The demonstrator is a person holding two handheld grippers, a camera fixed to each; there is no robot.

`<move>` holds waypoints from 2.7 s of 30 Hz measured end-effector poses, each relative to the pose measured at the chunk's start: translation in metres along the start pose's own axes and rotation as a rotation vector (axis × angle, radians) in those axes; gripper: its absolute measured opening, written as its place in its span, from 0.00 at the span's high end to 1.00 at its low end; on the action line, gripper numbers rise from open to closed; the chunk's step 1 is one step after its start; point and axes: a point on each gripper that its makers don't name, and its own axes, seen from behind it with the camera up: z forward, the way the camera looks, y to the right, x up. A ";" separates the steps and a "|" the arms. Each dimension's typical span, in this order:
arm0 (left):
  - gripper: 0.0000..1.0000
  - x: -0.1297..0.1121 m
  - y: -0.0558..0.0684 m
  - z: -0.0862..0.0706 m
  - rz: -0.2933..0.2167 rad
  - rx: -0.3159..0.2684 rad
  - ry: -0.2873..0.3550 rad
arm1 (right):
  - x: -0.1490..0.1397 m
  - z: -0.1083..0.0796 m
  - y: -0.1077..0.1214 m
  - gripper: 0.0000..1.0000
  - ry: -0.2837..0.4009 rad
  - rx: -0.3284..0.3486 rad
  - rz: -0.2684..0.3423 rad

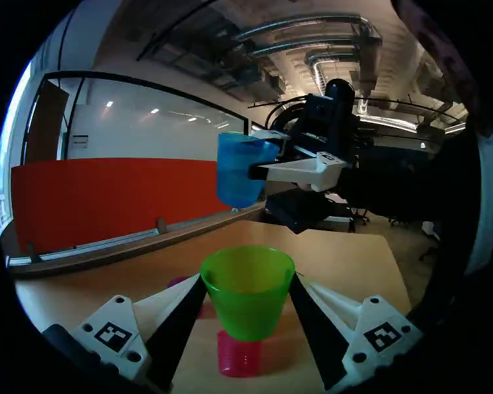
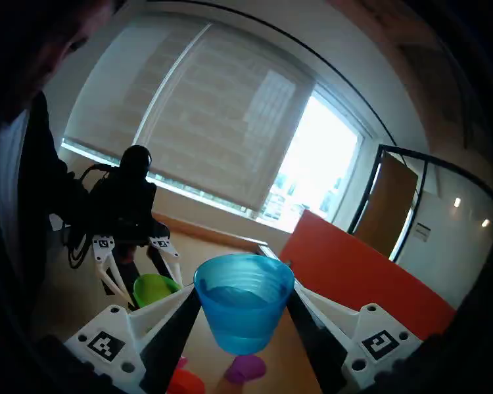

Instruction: Pour water

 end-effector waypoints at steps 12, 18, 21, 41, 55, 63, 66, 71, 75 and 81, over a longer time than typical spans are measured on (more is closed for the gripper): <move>0.13 0.001 0.007 0.000 0.012 -0.012 0.001 | 0.004 0.006 0.001 0.11 -0.004 -0.001 -0.071; 0.14 0.004 0.007 -0.001 0.011 -0.013 0.005 | 0.007 0.009 0.002 0.11 -0.005 -0.001 -0.097; 0.14 0.005 0.007 -0.001 0.011 -0.013 0.004 | 0.009 0.010 0.002 0.11 -0.006 0.000 -0.107; 0.14 0.004 0.011 0.000 0.016 -0.015 0.006 | 0.010 0.017 0.005 0.11 -0.015 0.001 -0.183; 0.13 0.006 0.012 0.002 0.013 -0.010 0.013 | 0.014 0.020 0.005 0.11 -0.014 0.002 -0.228; 0.14 0.006 0.011 0.002 0.012 -0.006 0.013 | 0.017 0.022 0.005 0.11 -0.014 0.004 -0.251; 0.14 0.008 0.011 0.001 0.014 -0.007 0.016 | 0.018 0.023 0.006 0.11 -0.013 0.002 -0.261; 0.14 0.008 0.011 0.001 0.012 -0.007 0.017 | 0.020 0.024 0.007 0.11 -0.013 -0.001 -0.282; 0.14 0.007 0.011 0.002 0.012 -0.009 0.017 | 0.021 0.024 0.009 0.11 -0.014 -0.005 -0.299; 0.14 0.007 0.011 0.003 0.013 -0.012 0.020 | 0.022 0.023 0.011 0.11 -0.018 -0.011 -0.322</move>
